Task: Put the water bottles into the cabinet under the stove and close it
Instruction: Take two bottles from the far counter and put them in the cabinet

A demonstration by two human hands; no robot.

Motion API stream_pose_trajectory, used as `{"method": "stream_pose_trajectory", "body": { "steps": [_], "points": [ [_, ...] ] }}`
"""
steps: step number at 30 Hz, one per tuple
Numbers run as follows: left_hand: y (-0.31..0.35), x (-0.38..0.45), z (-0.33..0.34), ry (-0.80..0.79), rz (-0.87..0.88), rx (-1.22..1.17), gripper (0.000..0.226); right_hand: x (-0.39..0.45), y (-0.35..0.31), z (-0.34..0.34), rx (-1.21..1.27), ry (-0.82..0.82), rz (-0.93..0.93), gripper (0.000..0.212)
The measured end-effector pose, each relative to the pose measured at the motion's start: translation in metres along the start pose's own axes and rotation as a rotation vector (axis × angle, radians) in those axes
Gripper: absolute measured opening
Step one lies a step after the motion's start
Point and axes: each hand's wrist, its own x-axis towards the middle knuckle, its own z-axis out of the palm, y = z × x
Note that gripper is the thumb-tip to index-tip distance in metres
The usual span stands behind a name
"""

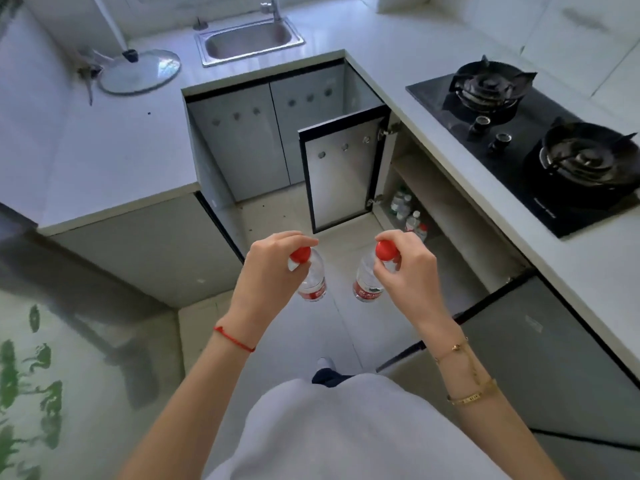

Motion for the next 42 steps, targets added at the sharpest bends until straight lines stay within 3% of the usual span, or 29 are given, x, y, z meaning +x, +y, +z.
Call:
{"method": "stream_pose_trajectory", "body": {
  "steps": [8, 22, 32, 42],
  "points": [
    [-0.031, 0.133, 0.027, -0.118, 0.138, -0.062, 0.03, 0.086, 0.02, 0.013, -0.054, 0.127, 0.161, 0.032],
    [-0.069, 0.324, 0.135, -0.541, 0.497, -0.187, 0.03, 0.181, 0.079, 0.063, -0.217, 0.496, 0.594, 0.029],
    [-0.062, 0.386, 0.289, -0.778, 0.599, -0.209, 0.031, 0.213, 0.18, 0.076, -0.278, 0.584, 0.844, 0.029],
    [-0.089, 0.38, 0.522, -0.858, 0.676, -0.195, 0.031, 0.195, 0.387, 0.152, -0.266, 0.574, 0.989, 0.026]
  ]
}}
